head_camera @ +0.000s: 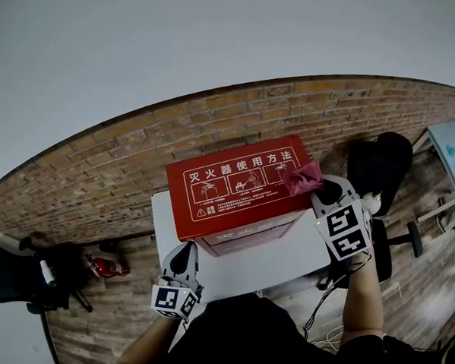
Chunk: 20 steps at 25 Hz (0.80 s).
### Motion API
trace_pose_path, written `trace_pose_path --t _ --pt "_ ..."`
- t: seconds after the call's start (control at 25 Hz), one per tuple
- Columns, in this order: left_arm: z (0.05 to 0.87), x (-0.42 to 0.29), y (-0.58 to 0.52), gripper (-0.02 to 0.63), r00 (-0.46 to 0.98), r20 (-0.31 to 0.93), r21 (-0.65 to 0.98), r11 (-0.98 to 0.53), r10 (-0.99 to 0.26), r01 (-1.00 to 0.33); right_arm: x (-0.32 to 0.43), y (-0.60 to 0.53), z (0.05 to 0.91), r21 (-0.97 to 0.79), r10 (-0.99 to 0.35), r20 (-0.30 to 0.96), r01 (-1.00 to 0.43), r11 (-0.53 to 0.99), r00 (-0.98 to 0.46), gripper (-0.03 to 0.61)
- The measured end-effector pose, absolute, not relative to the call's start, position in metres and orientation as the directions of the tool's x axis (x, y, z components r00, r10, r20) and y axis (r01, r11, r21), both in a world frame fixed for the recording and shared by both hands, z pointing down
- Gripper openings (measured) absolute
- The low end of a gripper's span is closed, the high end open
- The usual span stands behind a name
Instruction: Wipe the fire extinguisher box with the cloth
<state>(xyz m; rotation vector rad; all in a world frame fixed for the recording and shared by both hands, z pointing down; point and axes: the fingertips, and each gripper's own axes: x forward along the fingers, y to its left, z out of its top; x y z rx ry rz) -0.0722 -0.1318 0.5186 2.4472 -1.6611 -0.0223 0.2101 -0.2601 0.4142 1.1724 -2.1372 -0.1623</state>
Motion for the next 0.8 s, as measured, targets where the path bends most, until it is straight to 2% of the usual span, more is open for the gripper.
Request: trace_pose_path --t 0.56,0.8 --pt "0.51 -0.066 -0.121 0.034 0.256 0.08 0.133 -0.244 -0.963 -0.961 0.241 -0.268 0.408 0.322 -0.853 0.344 -0.804 0.5 -0.392 0.069" --pt "0.502 -0.077 -0.106 0.034 0.181 0.057 0.114 -0.174 -0.982 -0.978 0.251 -0.256 0.393 0.268 -0.902 0.188 -0.864 0.427 -0.388 0.069"
